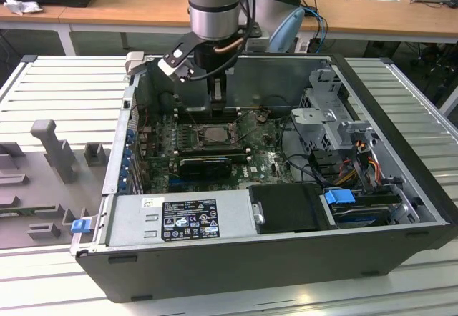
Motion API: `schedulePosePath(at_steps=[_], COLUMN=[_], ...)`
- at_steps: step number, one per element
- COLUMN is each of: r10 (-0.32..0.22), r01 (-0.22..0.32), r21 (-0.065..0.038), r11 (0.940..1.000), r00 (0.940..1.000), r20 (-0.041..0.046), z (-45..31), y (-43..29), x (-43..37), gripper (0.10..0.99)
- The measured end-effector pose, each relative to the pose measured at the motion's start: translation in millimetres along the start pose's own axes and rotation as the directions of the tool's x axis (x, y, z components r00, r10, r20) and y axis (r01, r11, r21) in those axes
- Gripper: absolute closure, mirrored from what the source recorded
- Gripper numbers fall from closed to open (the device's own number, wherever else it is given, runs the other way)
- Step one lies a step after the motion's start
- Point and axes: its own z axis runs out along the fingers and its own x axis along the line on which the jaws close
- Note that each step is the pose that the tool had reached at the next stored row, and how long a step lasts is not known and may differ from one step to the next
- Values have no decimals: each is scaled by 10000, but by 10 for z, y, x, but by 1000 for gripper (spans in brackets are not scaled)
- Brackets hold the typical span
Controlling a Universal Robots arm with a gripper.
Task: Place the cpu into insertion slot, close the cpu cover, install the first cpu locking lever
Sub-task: 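Place the cpu into insertion slot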
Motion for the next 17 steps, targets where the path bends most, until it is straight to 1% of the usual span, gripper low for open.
schedulePosePath(at_steps=[3, 5, 8, 11, 14, 17], r10=[4, 6, 5, 5, 5, 4], r01=[-4, -6, -5, -5, -5, -4], r21=[13, 16, 14, 14, 14, 13], r11=[10000, 10000, 10000, 10000, 10000, 10000], r00=[10000, 10000, 10000, 10000, 10000, 10000], r20=[-51, -48, -50, -50, -51, -51], z=[3, -7, -47, -103, -126, -200], y=[32, 32, 35, 39, 41, 46], x=[1, 0, 1, 2, 2, 3], gripper=[980, 980, 980, 980, 980, 980])
